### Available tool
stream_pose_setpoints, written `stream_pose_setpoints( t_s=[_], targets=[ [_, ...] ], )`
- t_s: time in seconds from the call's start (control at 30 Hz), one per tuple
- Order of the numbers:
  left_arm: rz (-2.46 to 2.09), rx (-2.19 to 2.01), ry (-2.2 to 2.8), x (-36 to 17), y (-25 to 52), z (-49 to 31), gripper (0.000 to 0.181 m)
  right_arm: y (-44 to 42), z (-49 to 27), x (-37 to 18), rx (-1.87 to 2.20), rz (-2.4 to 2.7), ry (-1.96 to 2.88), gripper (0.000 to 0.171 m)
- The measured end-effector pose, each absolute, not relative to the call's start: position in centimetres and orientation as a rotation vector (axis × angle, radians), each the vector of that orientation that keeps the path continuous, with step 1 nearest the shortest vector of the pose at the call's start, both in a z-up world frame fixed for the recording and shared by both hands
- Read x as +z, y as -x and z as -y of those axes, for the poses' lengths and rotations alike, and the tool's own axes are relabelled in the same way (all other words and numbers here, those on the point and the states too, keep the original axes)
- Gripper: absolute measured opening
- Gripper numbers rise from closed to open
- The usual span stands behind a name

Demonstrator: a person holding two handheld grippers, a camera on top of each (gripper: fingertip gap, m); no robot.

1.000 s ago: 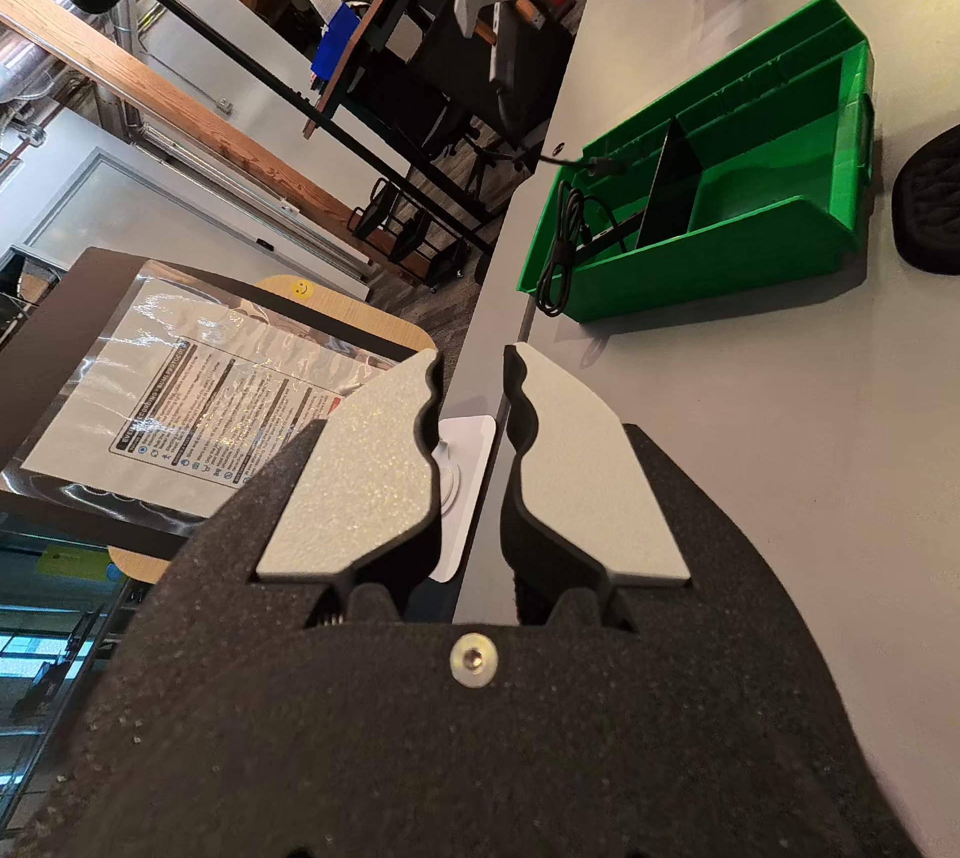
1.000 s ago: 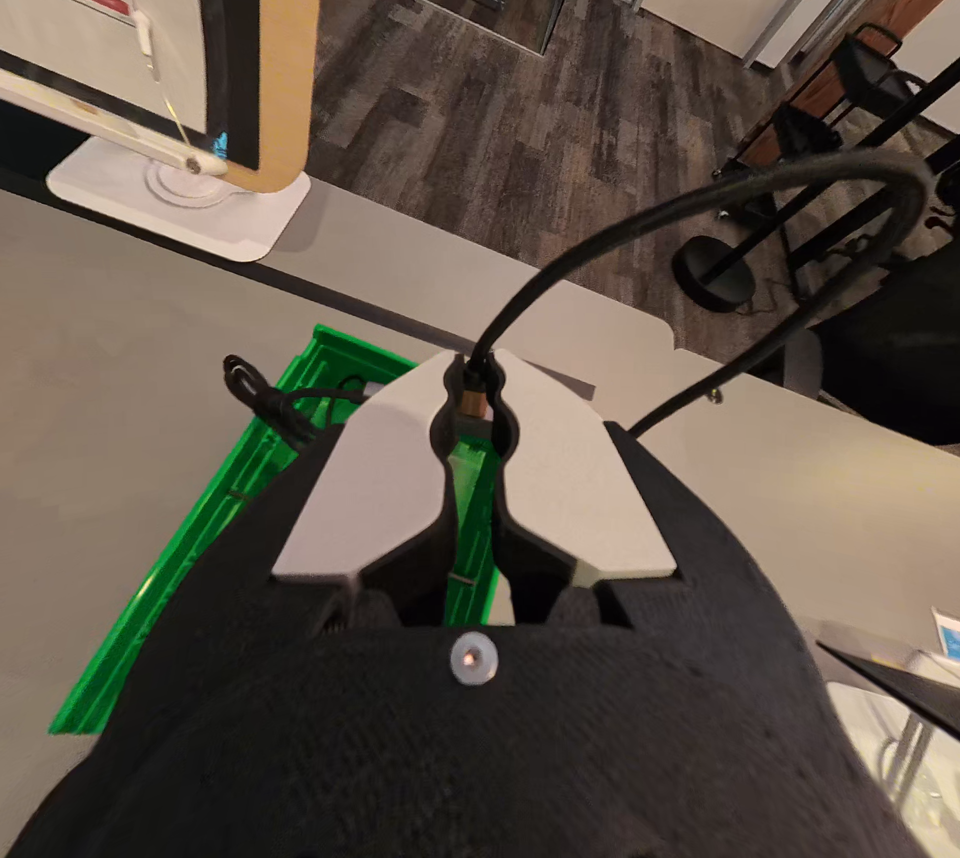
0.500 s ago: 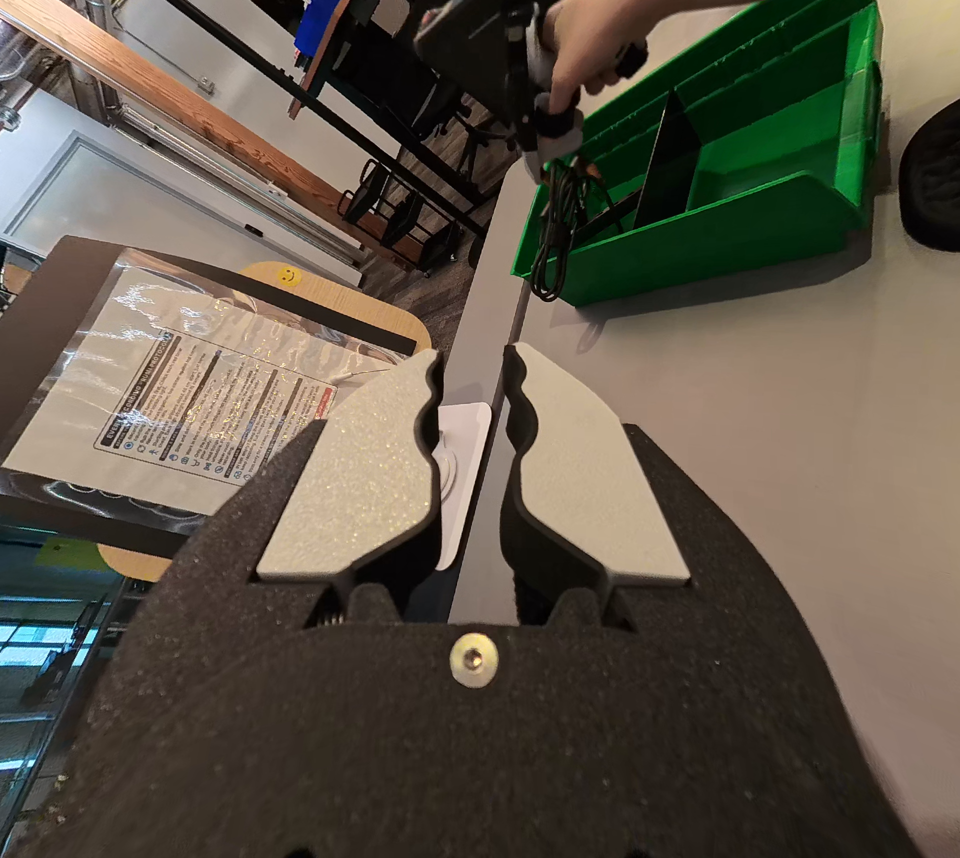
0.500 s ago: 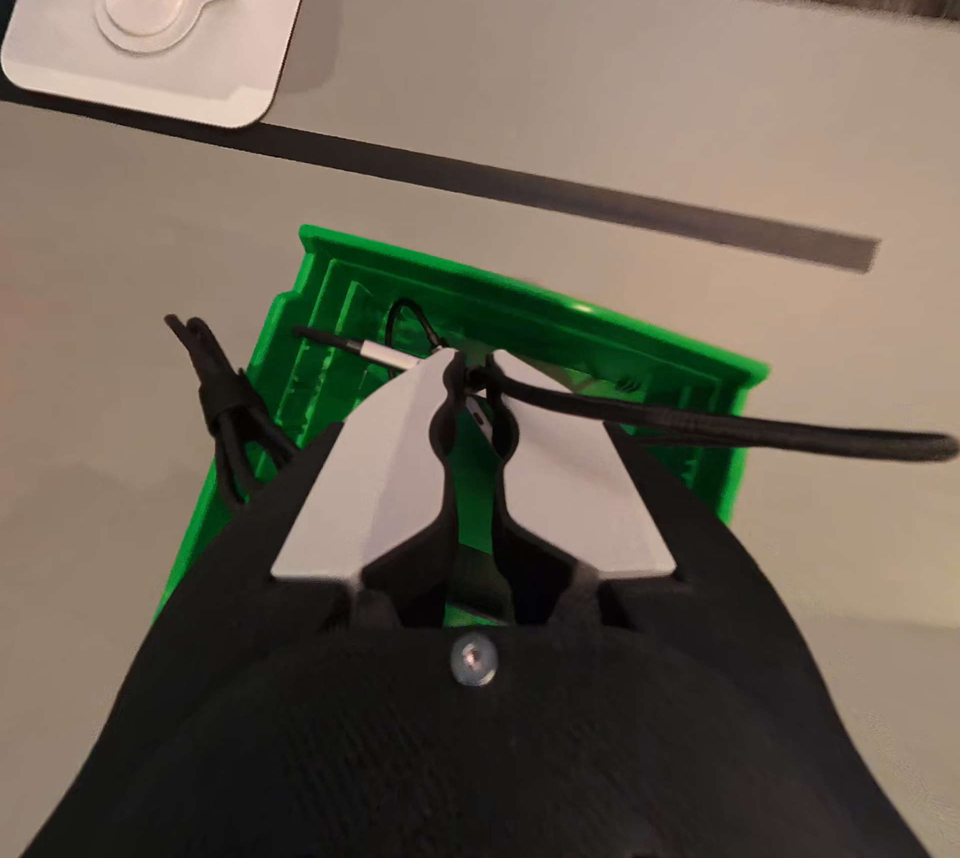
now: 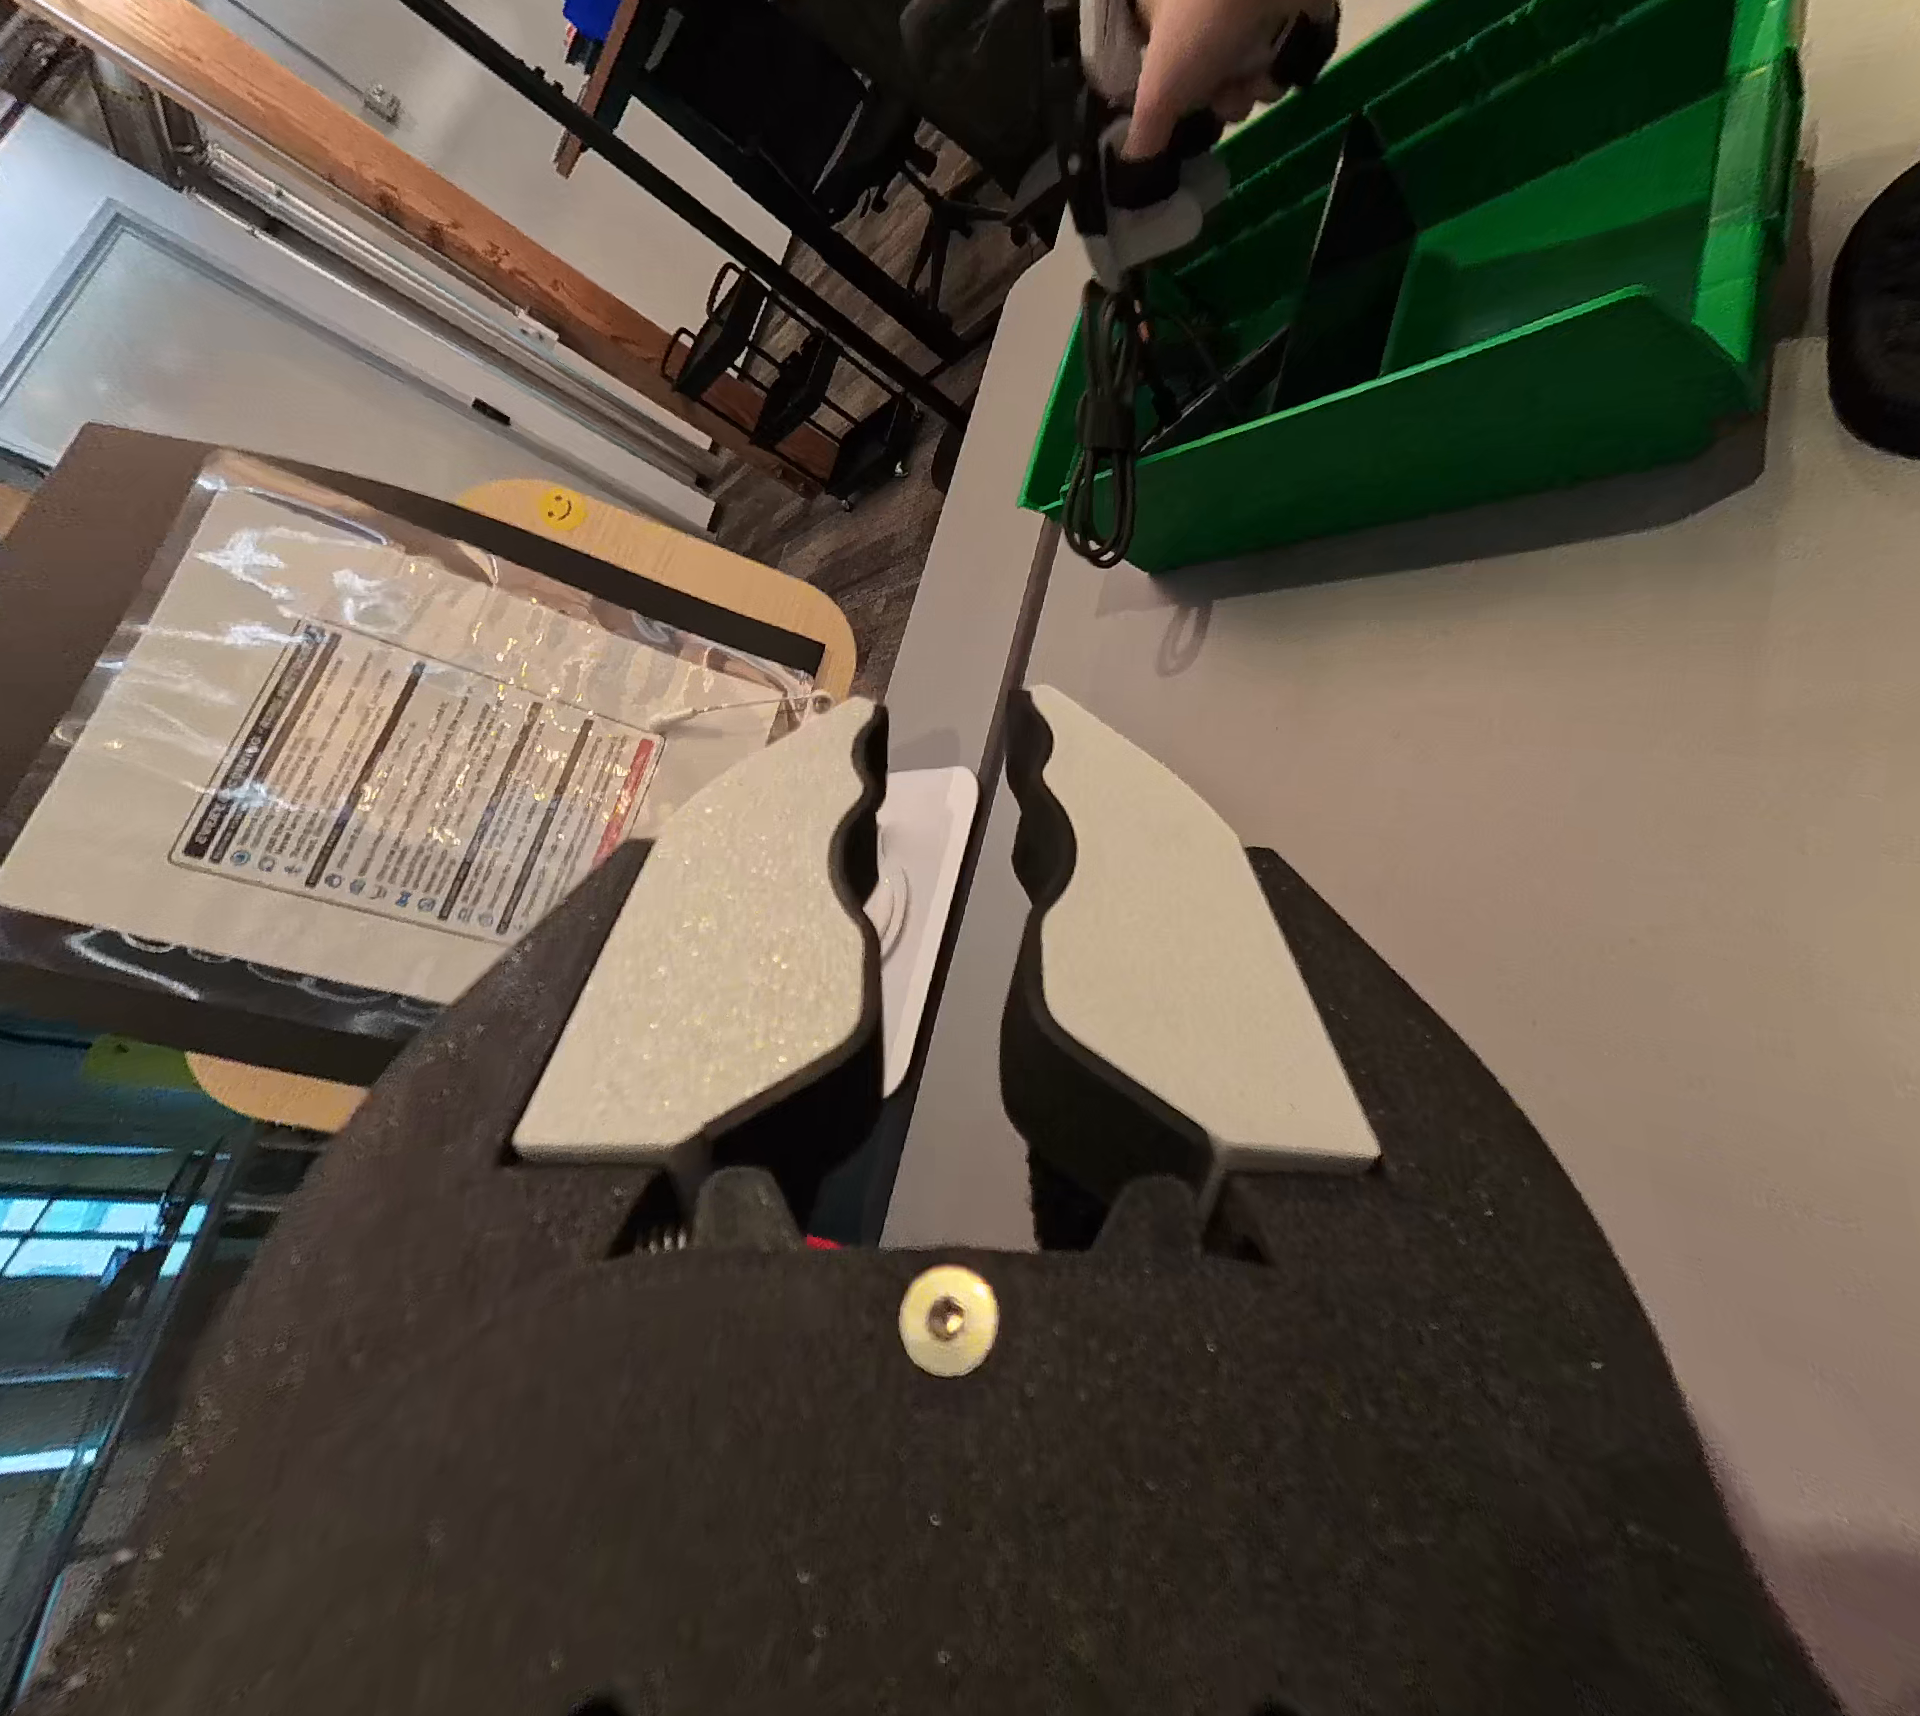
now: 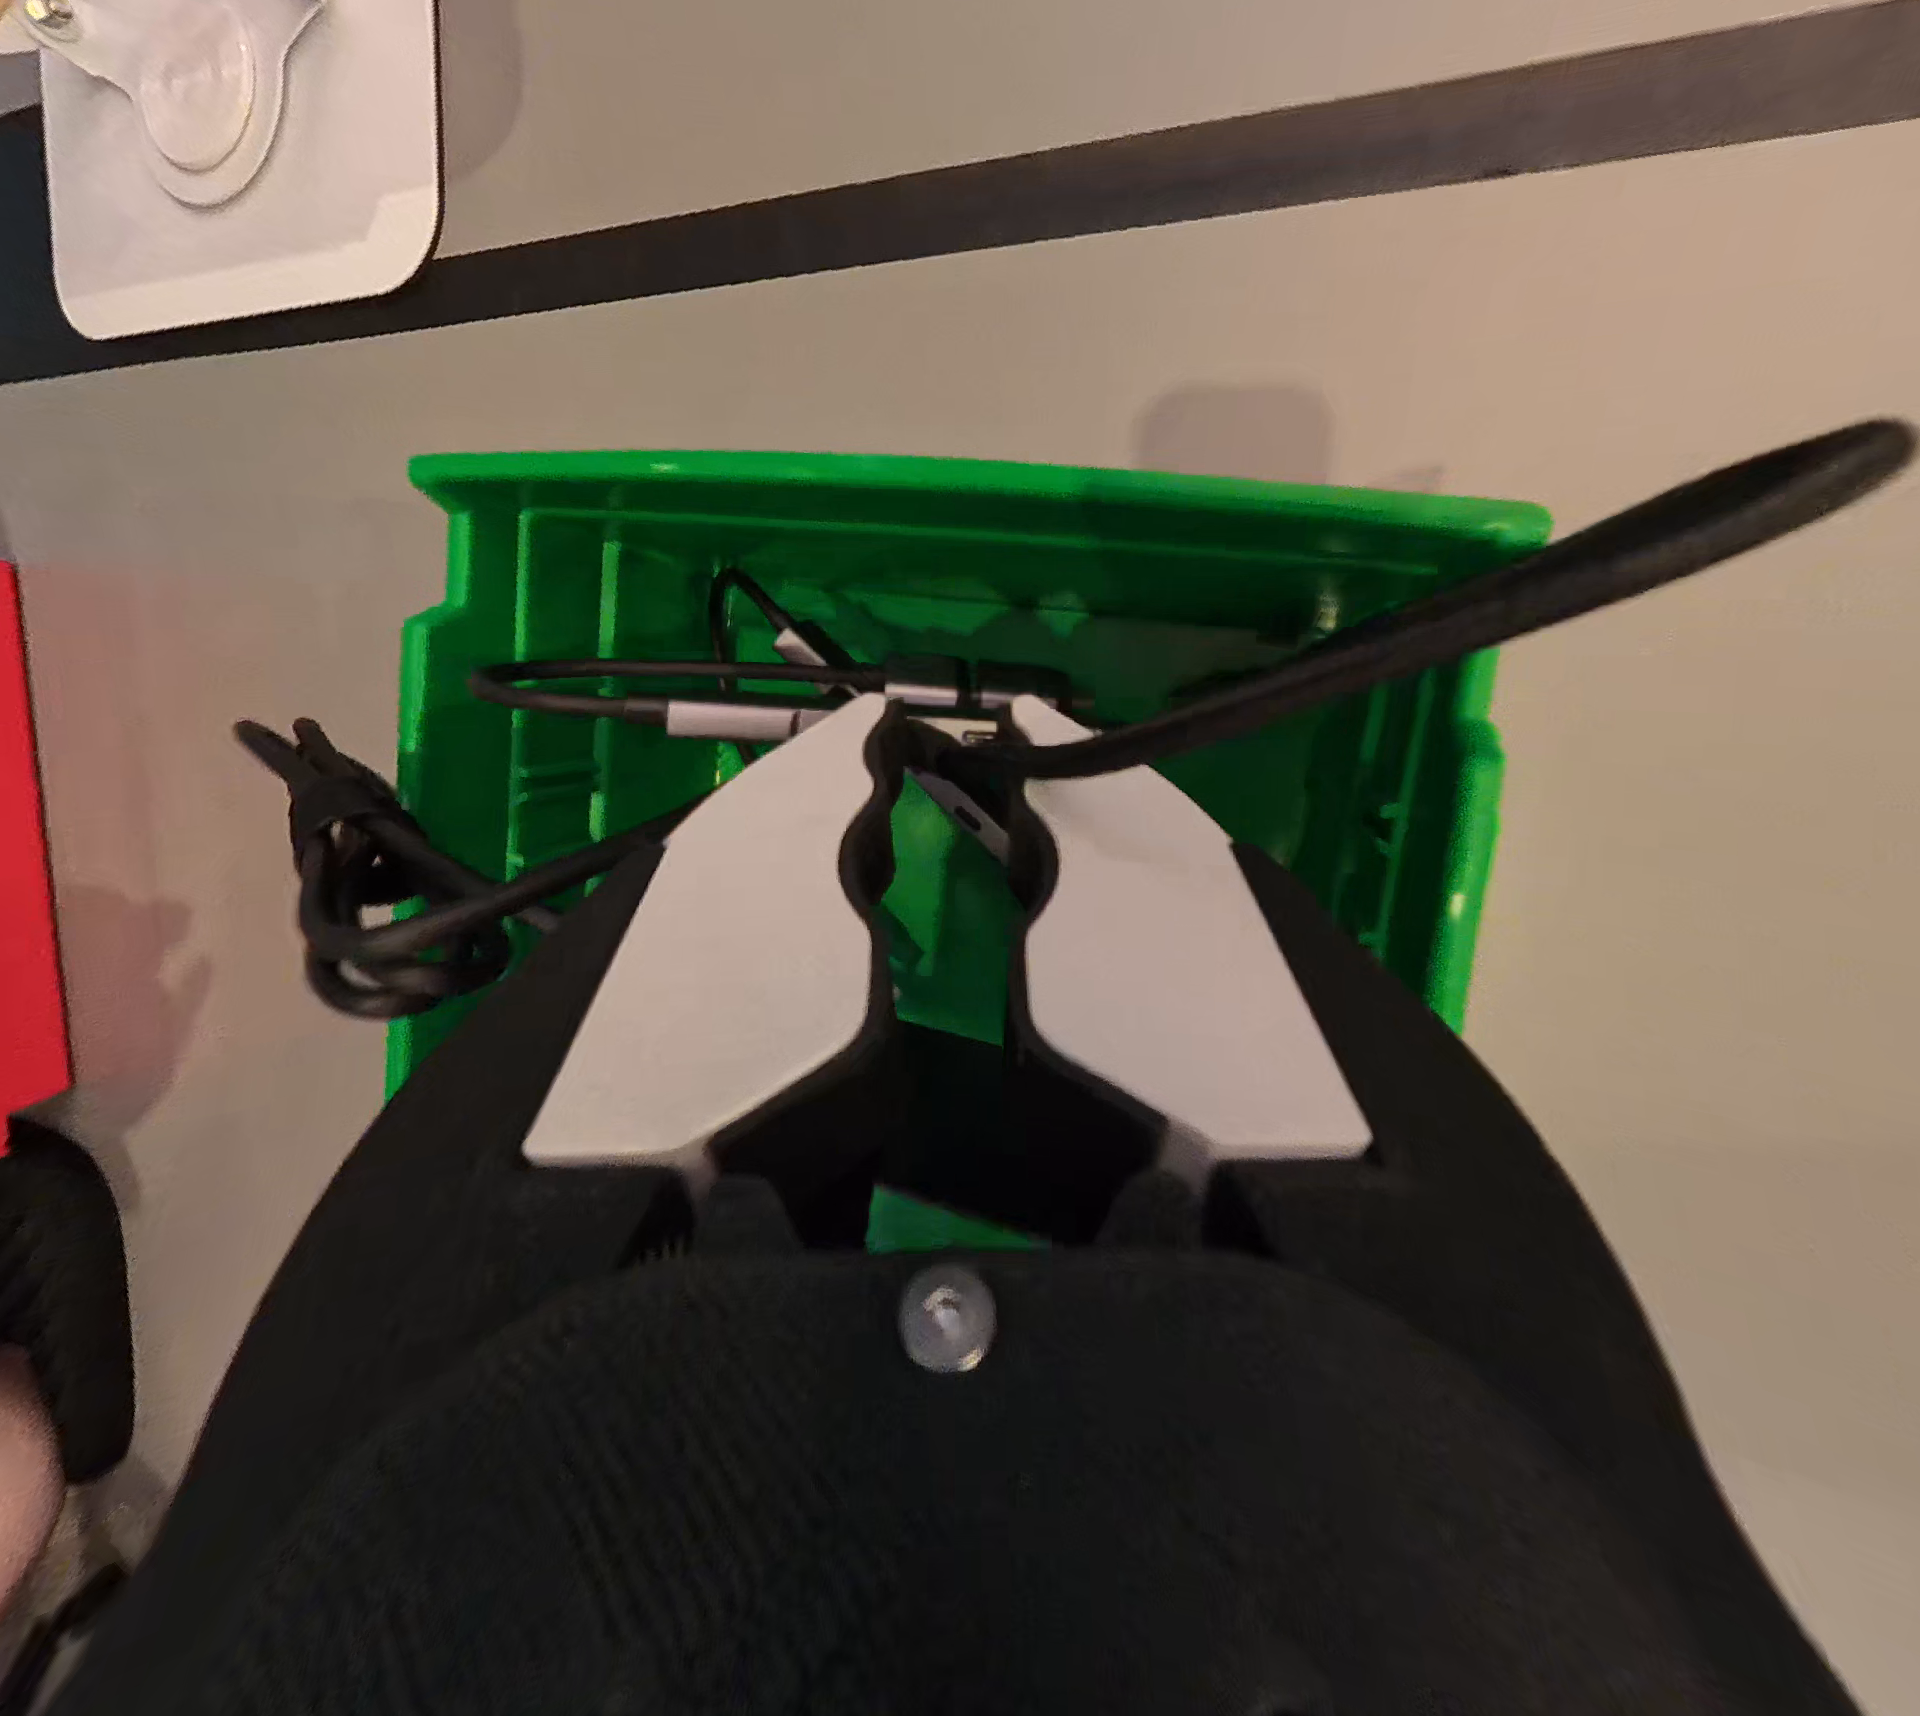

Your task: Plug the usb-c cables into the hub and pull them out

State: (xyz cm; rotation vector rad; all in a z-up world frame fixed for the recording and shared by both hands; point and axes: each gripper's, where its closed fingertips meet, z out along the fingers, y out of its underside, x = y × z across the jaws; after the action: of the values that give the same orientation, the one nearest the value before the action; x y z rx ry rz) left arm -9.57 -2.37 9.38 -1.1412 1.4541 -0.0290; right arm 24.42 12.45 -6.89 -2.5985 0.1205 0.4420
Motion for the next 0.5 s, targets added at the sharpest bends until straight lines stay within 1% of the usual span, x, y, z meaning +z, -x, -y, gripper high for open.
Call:
stream_pose_setpoints(
  t_s=[0.17, 0.27, 0.3, 0.4, 0.5],
  targets=[
    [-1.329, -0.006, 1.319, 10.0, 12.5, 0.6, 0.022, -24.9, -8.5, -2.2, 0.392, -0.023, 2.538, 0.037],
    [-1.241, -0.019, 1.423, 10.3, 14.3, -0.2, 0.023, -25.3, -6.9, -0.1, 0.394, -0.017, 2.451, 0.035],
    [-1.228, -0.029, 1.425, 10.5, 14.6, -0.2, 0.023, -25.4, -6.6, -0.2, 0.405, -0.010, 2.462, 0.033],
    [-1.214, -0.037, 1.449, 10.6, 15.3, -0.1, 0.022, -25.5, -4.8, -1.8, 0.434, -0.044, 2.559, 0.034],
    [-1.133, 0.032, 1.525, 10.7, 17.6, -0.9, 0.022, -25.7, -3.6, -1.2, 0.422, -0.087, 2.425, 0.033]
  ],
)
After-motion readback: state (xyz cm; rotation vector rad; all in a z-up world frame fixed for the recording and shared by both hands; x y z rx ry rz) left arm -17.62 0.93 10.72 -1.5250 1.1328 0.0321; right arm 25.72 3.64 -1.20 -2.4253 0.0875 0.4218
